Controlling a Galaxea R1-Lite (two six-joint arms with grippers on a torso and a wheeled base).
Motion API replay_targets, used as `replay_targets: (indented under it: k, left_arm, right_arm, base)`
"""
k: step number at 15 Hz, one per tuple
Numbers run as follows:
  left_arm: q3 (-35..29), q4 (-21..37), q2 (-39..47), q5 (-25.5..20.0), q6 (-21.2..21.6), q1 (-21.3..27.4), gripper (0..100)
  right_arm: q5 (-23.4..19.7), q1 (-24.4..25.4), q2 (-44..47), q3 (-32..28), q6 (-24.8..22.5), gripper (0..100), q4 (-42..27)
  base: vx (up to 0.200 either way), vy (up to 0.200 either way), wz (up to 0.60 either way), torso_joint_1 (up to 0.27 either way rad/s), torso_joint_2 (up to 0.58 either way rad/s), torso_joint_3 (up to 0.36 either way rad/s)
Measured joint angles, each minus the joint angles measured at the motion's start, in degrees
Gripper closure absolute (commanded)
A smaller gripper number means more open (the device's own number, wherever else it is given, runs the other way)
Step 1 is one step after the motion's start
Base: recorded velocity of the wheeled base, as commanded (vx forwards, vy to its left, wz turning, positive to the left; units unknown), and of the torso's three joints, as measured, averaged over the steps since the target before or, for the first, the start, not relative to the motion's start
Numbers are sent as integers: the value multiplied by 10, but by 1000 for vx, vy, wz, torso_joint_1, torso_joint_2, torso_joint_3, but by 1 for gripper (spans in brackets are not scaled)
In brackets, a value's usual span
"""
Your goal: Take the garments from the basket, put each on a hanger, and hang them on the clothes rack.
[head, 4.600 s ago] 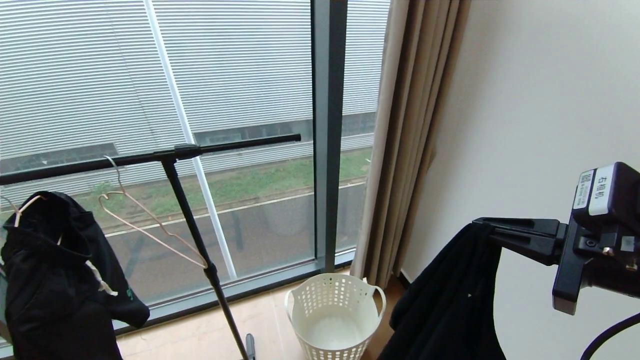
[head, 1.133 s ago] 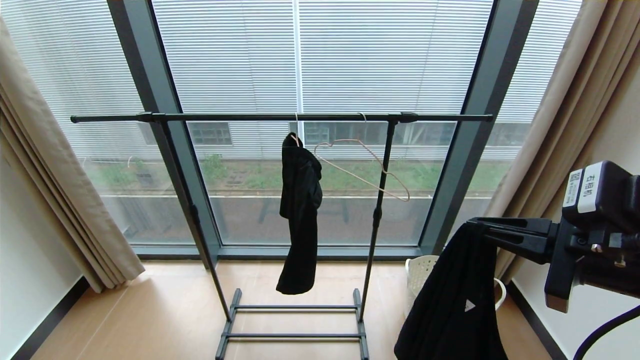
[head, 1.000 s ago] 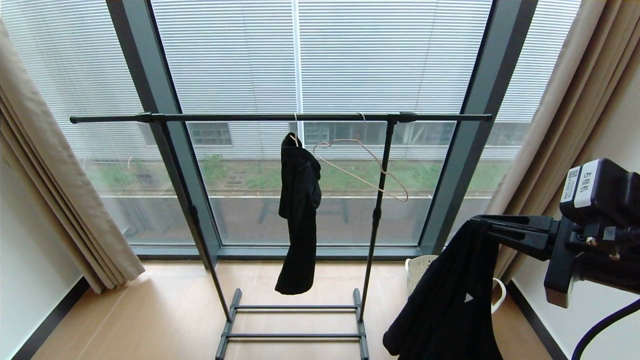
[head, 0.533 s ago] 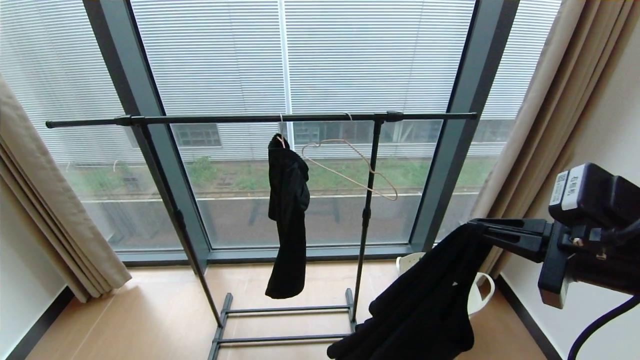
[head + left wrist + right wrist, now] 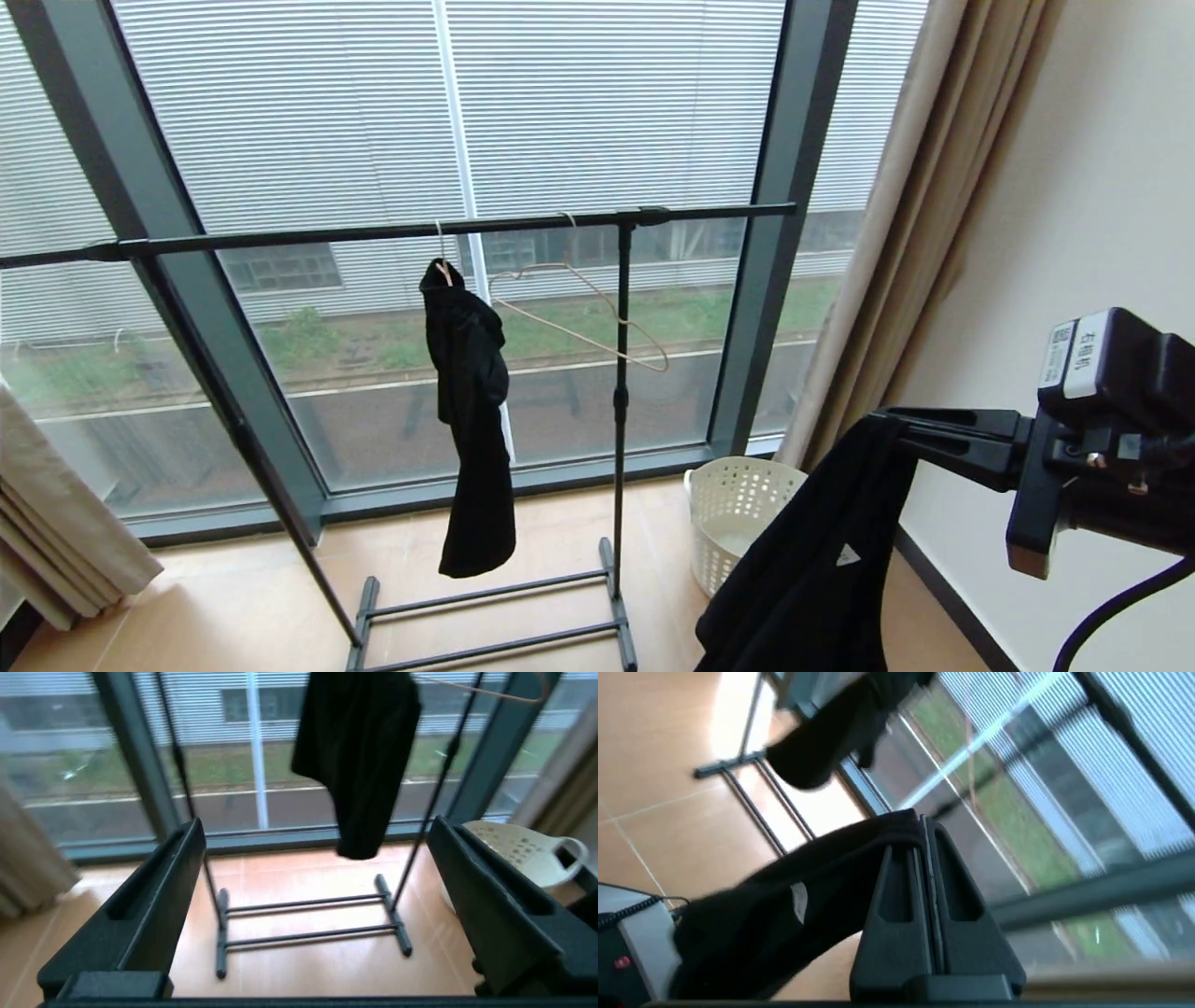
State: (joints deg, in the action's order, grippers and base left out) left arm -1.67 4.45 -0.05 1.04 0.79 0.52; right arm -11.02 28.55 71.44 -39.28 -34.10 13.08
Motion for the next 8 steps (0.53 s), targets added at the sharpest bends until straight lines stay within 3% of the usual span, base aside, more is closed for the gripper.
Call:
replay_targets:
  k: [2, 4, 5, 8]
  left_arm:
    - [-4, 2, 9, -1, 0, 3, 0]
    - [-14, 0, 52, -5, -9, 7, 0]
    - [-25, -4, 96, -16, -22, 9, 0]
    - [-91, -25, 279, -50, -59, 18, 0]
  right_arm:
    - [1, -6, 12, -5, 4, 100, 13]
    - [12, -7, 39, -24, 60, 100, 19]
    - [28, -2, 56, -37, 102, 100, 16]
    - [123, 26, 116, -110, 161, 100, 0]
  base:
    - [0, 0, 0, 0, 0, 0]
    - [0, 0, 0, 0, 0, 0]
    - [0, 0, 0, 0, 0, 0]
    - [0, 0, 0, 0, 0, 0]
